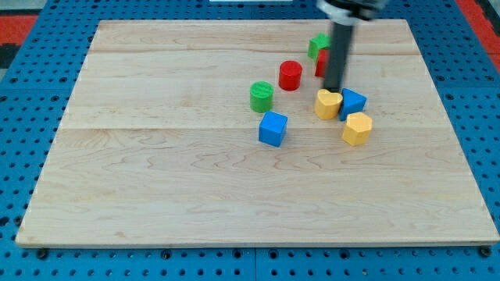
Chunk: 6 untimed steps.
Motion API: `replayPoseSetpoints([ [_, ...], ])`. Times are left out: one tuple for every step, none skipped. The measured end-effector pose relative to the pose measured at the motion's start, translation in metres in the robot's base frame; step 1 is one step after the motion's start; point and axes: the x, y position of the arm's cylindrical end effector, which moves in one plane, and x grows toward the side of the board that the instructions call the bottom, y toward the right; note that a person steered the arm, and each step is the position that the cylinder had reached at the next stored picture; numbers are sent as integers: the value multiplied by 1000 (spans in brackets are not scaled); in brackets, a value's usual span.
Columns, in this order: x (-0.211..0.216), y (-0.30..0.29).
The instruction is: Move the yellow hexagon into the yellow heart
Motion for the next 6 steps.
replayPoseSetpoints([
  [39, 35],
  [69, 31],
  [100, 6],
  [83, 25],
  [116, 65],
  [129, -6],
])
